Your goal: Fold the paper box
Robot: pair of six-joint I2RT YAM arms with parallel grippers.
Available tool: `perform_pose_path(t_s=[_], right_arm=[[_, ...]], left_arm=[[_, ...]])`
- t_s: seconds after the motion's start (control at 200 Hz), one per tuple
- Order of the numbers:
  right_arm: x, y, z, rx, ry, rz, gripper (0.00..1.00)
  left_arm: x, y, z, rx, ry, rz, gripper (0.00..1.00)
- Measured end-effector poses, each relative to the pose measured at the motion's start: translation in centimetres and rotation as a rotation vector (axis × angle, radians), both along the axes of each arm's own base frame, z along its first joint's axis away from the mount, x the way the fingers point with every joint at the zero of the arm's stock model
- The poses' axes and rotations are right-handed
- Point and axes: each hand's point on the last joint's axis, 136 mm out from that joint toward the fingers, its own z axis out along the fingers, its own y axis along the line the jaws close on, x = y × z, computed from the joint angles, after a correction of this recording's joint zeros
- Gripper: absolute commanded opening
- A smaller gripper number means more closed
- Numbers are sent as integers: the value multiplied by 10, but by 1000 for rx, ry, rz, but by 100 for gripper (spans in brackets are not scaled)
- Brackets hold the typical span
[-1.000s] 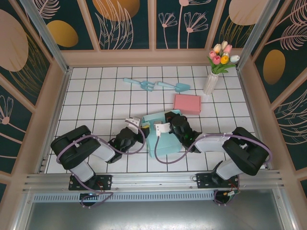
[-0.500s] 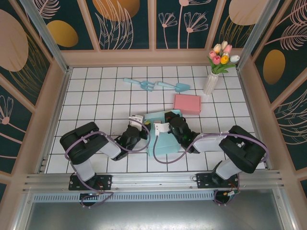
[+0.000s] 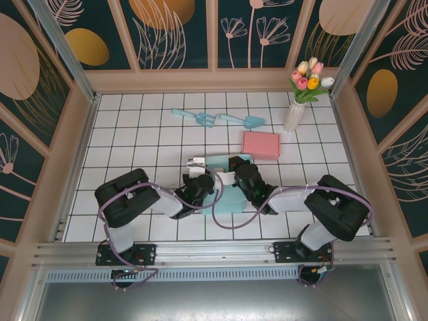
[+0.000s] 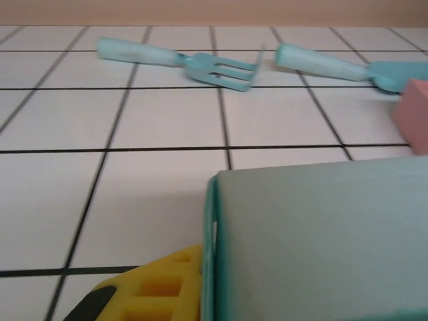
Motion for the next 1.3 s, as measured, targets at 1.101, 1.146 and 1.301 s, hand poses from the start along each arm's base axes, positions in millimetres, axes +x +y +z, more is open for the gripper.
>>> perform_pose_path(t_s=[1.101,1.146,1.301], right_arm=[[-5,24,5,128,58,77,0],[-5,24,5,128,58,75,0],[-3,20,2,121,65,60,0]], left_arm=[[0,40,7,-109,75,9,50],[1,39,8,-110,72,5,50],[3,37,-2,-105,81,-7,57]])
